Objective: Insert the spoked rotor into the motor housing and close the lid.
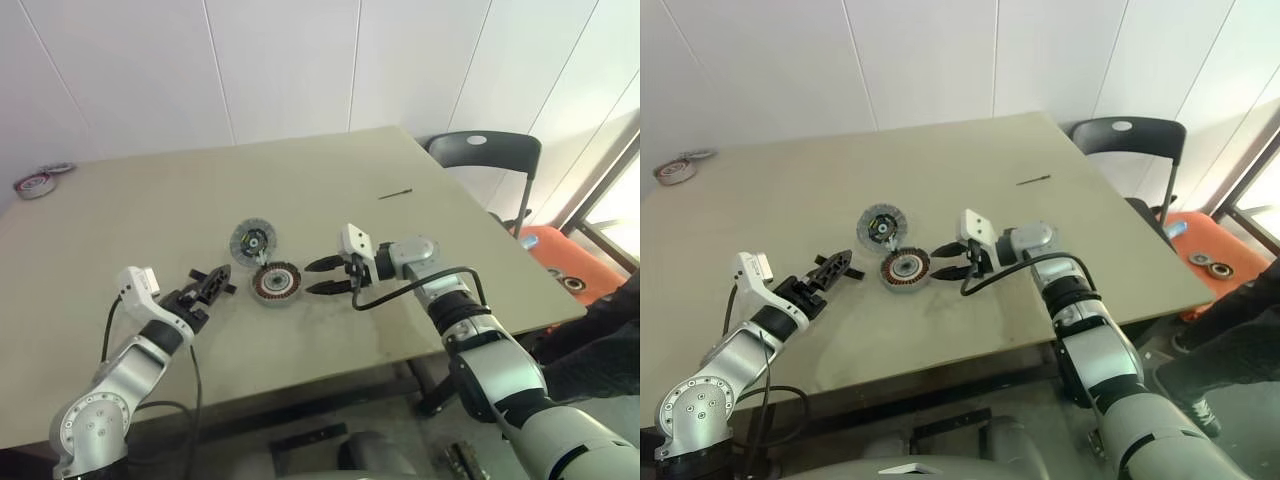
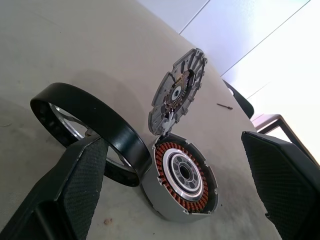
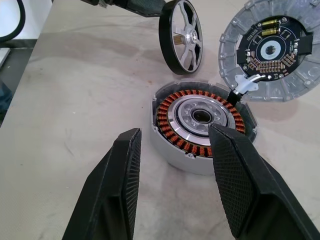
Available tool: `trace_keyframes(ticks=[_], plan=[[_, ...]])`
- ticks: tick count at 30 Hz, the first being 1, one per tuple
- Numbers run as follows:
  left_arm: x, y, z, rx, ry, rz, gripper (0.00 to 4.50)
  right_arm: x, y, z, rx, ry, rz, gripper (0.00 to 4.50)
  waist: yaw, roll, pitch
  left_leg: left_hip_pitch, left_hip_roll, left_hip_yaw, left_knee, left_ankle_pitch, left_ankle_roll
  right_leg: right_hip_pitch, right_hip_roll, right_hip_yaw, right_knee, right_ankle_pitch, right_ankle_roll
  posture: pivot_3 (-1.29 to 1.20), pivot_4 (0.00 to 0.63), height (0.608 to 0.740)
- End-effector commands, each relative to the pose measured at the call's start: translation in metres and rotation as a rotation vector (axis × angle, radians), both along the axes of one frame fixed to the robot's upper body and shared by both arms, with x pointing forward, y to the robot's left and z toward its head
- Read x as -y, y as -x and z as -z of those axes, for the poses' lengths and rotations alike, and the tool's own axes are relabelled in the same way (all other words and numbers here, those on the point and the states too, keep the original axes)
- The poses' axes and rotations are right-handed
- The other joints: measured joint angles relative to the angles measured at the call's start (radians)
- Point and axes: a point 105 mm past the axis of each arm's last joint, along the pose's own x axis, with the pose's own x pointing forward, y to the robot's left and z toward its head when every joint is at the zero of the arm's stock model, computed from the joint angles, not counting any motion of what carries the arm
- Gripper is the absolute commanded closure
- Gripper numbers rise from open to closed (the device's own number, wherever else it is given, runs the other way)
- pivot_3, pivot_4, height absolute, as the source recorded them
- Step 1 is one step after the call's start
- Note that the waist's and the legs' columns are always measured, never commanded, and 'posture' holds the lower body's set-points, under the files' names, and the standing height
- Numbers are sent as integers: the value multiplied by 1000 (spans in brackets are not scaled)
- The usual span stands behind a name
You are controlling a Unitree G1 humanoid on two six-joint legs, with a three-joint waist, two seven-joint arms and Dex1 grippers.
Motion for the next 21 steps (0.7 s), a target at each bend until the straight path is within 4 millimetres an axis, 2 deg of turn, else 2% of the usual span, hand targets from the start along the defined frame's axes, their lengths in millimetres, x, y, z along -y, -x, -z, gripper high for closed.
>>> trace_keyframes(ticks=[1,6,14,21], plan=[[-1,1,-11,47,-15,4,0,-4,-6,-16,62,-9,-12,2268,0,0,0,0,0,0,0,0,0,0,0,0,0,0,0,0,0,740],[-2,4,-7,39,-24,11,0,-4,-7,-17,65,-5,-8,2268,0,0,0,0,0,0,0,0,0,0,0,0,0,0,0,0,0,740],[-8,10,15,-7,-17,-5,0,-5,-9,-16,65,-4,-4,2268,1,0,1,0,0,0,0,0,0,-1,0,0,0,0,0,0,0,740],[-11,9,21,-8,-11,-15,0,-3,-9,-16,66,-1,-2,2268,0,0,1,0,0,0,0,0,0,-1,0,1,0,0,0,0,0,740]])
